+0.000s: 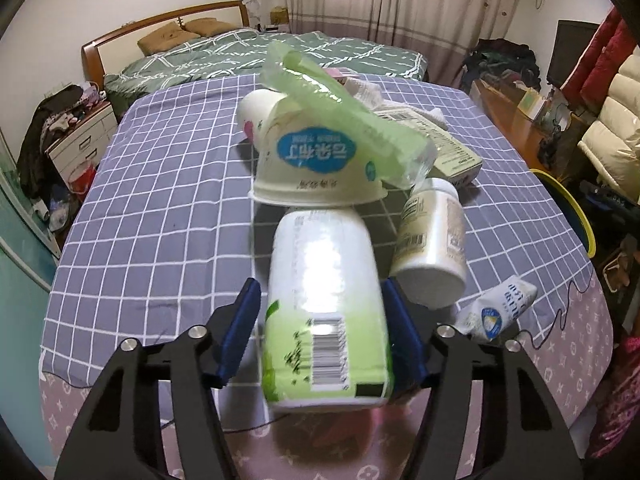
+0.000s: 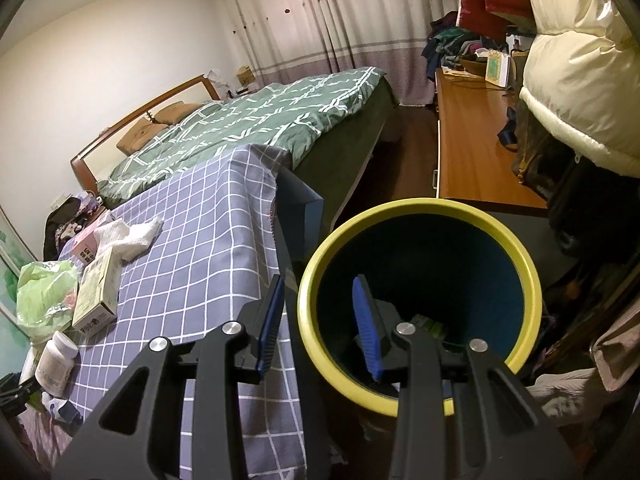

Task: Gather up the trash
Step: 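Grasp the clear plastic container with the left tool and lift it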

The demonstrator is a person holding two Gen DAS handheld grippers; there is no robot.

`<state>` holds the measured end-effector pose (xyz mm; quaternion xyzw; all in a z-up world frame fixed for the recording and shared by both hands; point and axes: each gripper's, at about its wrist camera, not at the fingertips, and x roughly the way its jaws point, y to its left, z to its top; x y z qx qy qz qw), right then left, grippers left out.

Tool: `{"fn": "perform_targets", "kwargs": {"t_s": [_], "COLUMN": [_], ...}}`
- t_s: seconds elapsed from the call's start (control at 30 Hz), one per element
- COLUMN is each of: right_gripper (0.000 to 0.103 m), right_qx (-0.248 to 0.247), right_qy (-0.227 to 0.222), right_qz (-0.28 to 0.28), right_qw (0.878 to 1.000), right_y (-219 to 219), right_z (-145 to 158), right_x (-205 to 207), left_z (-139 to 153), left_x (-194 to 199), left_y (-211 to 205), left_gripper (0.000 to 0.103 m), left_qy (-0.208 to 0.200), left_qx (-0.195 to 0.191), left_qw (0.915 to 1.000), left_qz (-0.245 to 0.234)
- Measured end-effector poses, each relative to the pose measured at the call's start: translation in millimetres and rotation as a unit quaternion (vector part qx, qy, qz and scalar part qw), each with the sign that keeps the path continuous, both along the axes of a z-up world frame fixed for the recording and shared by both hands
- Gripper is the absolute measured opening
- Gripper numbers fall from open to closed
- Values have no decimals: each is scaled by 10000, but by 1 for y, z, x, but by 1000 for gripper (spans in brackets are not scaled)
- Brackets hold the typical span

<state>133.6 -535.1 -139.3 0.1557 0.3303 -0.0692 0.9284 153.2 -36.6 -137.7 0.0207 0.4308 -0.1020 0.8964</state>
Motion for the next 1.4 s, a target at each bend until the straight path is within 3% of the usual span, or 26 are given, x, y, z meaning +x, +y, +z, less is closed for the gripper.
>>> {"fn": "perform_targets", "kwargs": {"t_s": [0.13, 0.37, 0.73, 1.03, 1.4], "right_gripper": [34, 34, 34, 34, 34], "right_qx": [9, 20, 15, 29, 84], "right_qy": [-3, -16, -149, -178, -146], "right_qz": [68, 163, 248, 244, 216], "right_qw": [10000, 9999, 9996, 9995, 9996], "right_y": [4, 12, 19, 18, 14], "right_z": [-1, 1, 10, 12, 6], "right_x": [0, -1, -5, -7, -7], "left_z": [0, 2, 62, 82, 92], "left_x": [-7, -23, -42, -27, 14], "left_y": [7, 6, 13, 13, 18], "left_gripper": [53, 52, 51, 51, 52], "left_qy": [-78, -270, -1042, -1244, -1446], "left_qx": [-81, 107, 180, 148, -167], "left_qw": [9999, 9994, 9943, 9921, 9892], "left_qz": [-37, -207, -158, -54, 143]}}
